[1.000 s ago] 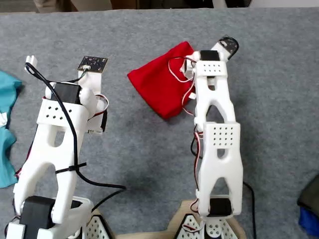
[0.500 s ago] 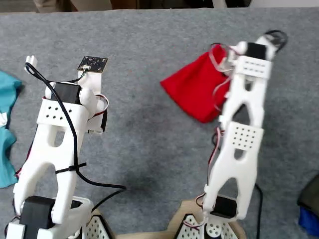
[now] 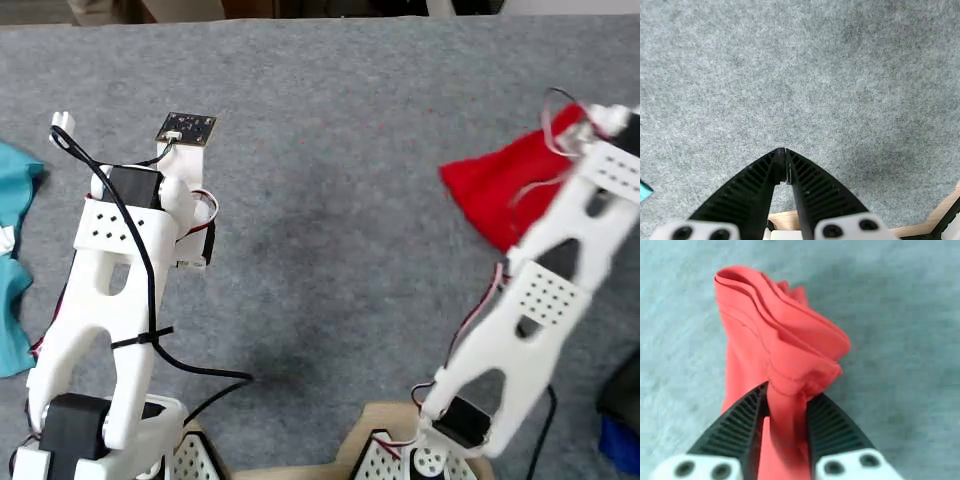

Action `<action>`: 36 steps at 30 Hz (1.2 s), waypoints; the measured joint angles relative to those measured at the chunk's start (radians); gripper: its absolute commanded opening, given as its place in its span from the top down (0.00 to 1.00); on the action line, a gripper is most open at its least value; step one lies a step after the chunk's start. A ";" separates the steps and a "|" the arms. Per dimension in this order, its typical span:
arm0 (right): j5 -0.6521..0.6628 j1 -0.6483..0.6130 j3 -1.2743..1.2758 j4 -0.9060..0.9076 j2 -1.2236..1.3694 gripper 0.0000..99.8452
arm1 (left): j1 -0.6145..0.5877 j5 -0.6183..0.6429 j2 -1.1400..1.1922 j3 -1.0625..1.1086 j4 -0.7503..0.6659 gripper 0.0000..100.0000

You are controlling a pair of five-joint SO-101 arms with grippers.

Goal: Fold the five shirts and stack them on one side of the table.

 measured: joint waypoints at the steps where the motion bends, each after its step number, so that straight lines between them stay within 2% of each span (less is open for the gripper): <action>1: 0.012 0.026 0.000 0.000 -0.011 1.00 | 0.000 0.000 0.000 0.000 0.000 0.98; 11: 0.141 0.308 -0.002 0.000 -0.101 1.00 | 0.000 0.000 0.000 0.000 0.000 0.98; 22: 0.414 0.674 -0.002 0.000 -0.101 1.00 | 0.000 0.000 0.000 0.000 0.000 0.98; 36: 0.580 0.867 0.002 0.003 -0.101 1.00 | 0.006 0.000 0.000 0.000 -0.002 0.98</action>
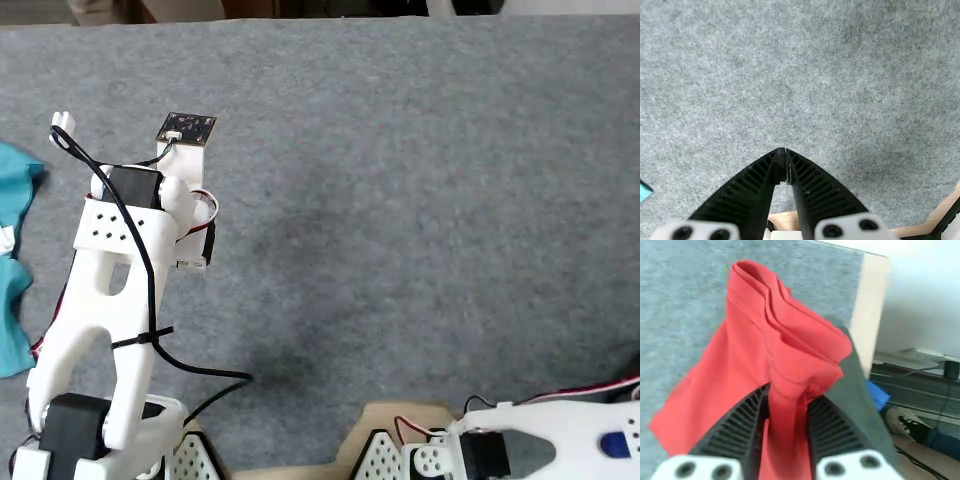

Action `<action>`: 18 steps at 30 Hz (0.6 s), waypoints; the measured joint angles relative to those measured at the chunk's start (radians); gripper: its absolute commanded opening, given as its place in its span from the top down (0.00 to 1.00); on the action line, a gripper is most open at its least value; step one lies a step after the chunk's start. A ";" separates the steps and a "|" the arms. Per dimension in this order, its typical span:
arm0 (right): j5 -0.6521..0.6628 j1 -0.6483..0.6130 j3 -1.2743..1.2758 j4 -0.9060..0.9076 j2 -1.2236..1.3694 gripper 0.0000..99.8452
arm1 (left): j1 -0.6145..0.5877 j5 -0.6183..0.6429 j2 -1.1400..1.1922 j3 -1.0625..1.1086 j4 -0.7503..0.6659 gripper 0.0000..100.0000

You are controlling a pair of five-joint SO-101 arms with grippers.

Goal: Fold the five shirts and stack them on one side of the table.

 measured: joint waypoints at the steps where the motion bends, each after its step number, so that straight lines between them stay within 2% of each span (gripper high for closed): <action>1: 0.009 0.008 0.008 0.000 0.000 1.00 | 0.009 0.000 0.000 0.000 0.000 0.98; 8: 0.025 0.058 0.106 0.000 0.000 0.99 | 0.046 -0.002 0.000 -0.017 -0.003 0.98; 16: 0.104 0.110 0.178 0.000 0.000 0.99 | 0.046 -0.002 0.000 -0.017 -0.003 0.98; 18: 0.124 0.112 0.178 0.000 0.000 0.95 | 0.046 -0.002 0.000 -0.017 -0.003 0.98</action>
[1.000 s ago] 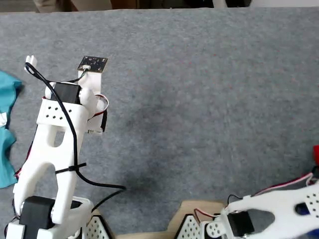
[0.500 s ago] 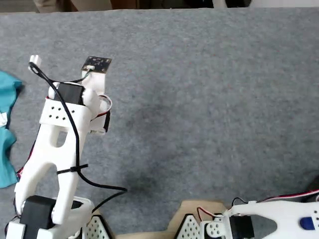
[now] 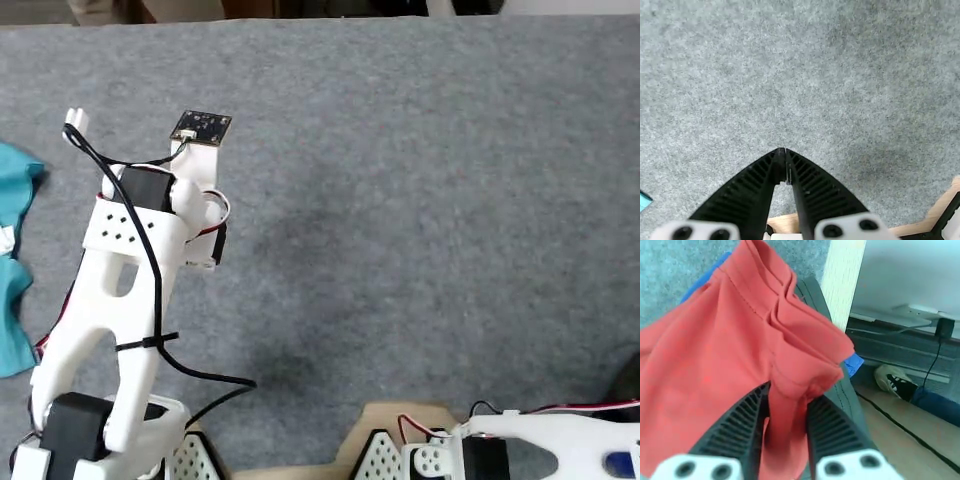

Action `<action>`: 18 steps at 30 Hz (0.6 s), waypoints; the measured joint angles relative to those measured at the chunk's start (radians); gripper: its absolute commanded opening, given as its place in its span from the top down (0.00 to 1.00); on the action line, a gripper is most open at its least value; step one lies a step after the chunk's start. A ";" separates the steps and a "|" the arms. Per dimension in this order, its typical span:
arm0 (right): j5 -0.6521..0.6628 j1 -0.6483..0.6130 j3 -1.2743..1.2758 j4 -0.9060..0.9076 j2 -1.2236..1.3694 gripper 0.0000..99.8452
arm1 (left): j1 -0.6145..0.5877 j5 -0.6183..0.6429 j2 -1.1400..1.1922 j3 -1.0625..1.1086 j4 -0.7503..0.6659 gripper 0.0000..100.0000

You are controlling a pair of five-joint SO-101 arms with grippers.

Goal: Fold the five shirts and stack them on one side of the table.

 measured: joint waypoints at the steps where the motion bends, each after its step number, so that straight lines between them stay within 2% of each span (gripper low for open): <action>1: 0.006 0.000 0.000 0.000 0.000 0.91 | 0.000 0.000 0.000 0.000 0.000 0.98; 6: 0.017 0.018 0.000 0.000 0.000 0.69 | 0.000 0.000 0.000 0.000 0.000 0.98; 9: 0.017 0.029 0.000 0.000 -0.015 0.60 | 0.000 0.000 0.000 0.000 0.000 0.98; 15: 0.017 0.034 0.000 0.000 -0.133 0.58 | 0.000 0.000 0.000 0.000 0.000 0.98; 18: 0.017 0.034 0.000 0.000 -0.190 0.63 | 0.000 0.000 0.000 0.000 0.000 0.98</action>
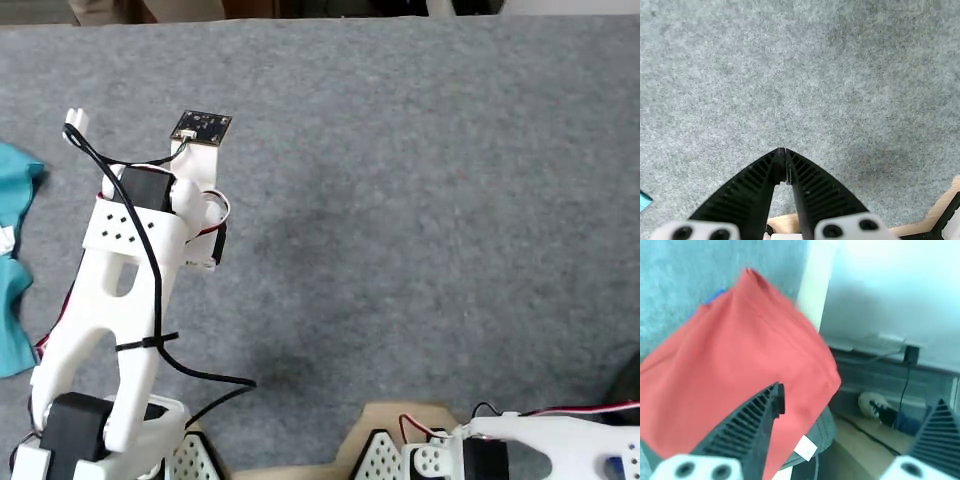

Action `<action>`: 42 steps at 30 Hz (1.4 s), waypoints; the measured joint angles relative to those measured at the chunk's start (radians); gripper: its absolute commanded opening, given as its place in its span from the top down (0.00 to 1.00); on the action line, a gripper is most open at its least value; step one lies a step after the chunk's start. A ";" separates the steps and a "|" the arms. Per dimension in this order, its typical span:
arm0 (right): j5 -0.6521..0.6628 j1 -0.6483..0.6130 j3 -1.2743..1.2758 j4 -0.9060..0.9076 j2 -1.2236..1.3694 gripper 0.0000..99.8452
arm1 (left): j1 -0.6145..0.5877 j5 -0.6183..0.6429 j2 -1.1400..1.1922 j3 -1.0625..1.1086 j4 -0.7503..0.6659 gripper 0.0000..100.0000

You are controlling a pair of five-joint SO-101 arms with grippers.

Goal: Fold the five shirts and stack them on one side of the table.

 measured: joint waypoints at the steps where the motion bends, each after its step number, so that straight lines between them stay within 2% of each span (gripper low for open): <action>1: 0.000 0.000 0.000 0.000 -0.015 0.68 | 0.000 0.000 0.000 0.000 0.000 0.98; 6: 0.000 -0.103 0.000 0.000 -0.044 1.00 | -0.043 -0.002 0.000 -0.009 -0.014 0.98; 8: 0.000 -0.167 0.000 0.000 -0.044 0.96 | -0.103 -0.002 0.000 -0.037 -0.014 0.98; 11: 0.000 -0.272 0.000 0.000 -0.044 0.97 | -0.239 -0.002 0.000 -0.089 -0.005 0.98; 16: 0.000 -0.480 0.081 0.000 -0.049 0.99 | -0.571 -0.035 0.000 -0.153 0.075 0.98; 19: -0.017 -0.605 0.170 0.000 -0.068 0.99 | -0.815 -0.098 0.000 -0.166 0.092 0.98; 23: -0.058 -0.700 0.327 0.000 -0.167 0.99 | -1.119 -0.219 0.000 -0.196 0.094 0.97; 26: -0.054 -0.769 0.483 0.000 -0.295 0.99 | -1.278 -0.328 0.000 -0.224 0.061 0.90; 29: -0.035 -0.873 0.674 0.000 -0.462 0.99 | -1.415 -0.413 0.000 -0.245 -0.031 0.81; 33: -0.034 -1.096 0.985 0.000 -0.694 0.99 | -1.570 -0.439 0.000 -0.229 -0.269 0.77; 38: -0.103 -1.404 1.304 -0.041 -0.865 0.99 | -1.613 -0.448 0.087 -0.098 -0.621 0.77; 42: -0.166 -1.553 1.386 -0.069 -0.901 0.99 | -1.622 -0.448 0.213 -0.055 -0.801 0.77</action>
